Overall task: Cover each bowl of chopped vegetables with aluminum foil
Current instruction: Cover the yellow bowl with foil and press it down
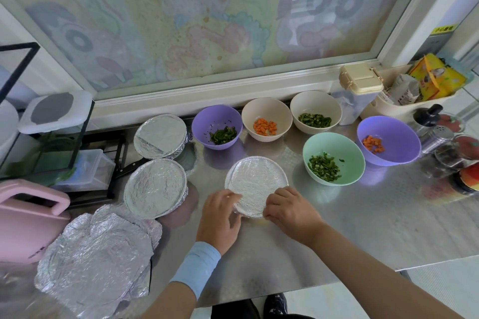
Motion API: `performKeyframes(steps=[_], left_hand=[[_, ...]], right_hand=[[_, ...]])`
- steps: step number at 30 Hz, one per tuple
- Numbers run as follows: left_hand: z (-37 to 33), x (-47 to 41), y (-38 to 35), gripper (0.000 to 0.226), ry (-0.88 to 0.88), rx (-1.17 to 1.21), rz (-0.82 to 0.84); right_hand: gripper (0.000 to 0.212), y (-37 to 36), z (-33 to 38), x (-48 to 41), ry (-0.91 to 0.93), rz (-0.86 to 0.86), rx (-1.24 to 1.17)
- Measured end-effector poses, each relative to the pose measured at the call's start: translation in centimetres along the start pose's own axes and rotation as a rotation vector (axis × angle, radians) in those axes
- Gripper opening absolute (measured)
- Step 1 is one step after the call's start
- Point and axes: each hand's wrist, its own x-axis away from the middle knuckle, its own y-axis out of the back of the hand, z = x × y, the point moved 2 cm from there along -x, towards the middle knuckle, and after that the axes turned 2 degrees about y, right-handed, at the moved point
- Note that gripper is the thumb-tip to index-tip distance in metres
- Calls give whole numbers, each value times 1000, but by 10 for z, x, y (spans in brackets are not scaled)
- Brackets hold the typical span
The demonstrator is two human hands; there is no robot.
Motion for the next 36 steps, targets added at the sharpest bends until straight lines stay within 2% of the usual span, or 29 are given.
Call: performKeyframes(steps=[3, 4, 6, 8, 10, 11, 13, 16, 19, 22, 25, 28, 30, 31, 33, 36], left_hand=[[-11, 11, 0, 40, 697, 420, -116], [-16, 12, -2, 32, 857, 496, -147], [-26, 12, -6, 22, 987, 513, -150], [-34, 9, -10, 16, 1028, 516, -119], [-36, 6, -17, 18, 1042, 511, -99], [-36, 4, -21, 20, 1040, 531, -98], [-34, -2, -23, 21, 1039, 595, -113], [-29, -14, -13, 22, 1058, 559, -147], [-14, -25, -10, 26, 1086, 599, -142], [6, -34, -11, 39, 1100, 634, -85], [4, -33, -10, 42, 1086, 646, -99], [-15, -23, -22, 43, 1089, 715, -121], [-28, -20, -29, 45, 1140, 839, -176], [-32, -21, -29, 45, 1172, 881, -213], [-33, -28, -28, 42, 1208, 937, -263], [-22, -39, -23, 38, 1185, 989, -233]], right_hand=[[13, 0, 5, -4, -6, 46, -46], [10, 2, 8, -5, -6, 59, -82], [22, 3, 9, -8, -102, 66, -148], [46, 4, 2, -13, -369, 86, -183], [60, 10, -7, -18, -661, 162, -265], [62, 13, -9, -21, -766, 209, -353], [58, 14, -9, -23, -862, 268, -439], [34, 16, -10, -21, -853, 169, -348], [14, 19, -8, -16, -818, 177, -276], [17, 26, -9, -19, -852, 229, -201], [22, 25, -13, -25, -870, 248, -108], [51, 17, -9, -32, -866, 281, -298], [59, 10, -1, -34, -865, 341, -406], [57, 7, 2, -34, -868, 342, -413], [48, 5, 4, -31, -904, 233, -392], [18, 9, 2, -23, -931, 89, -336]])
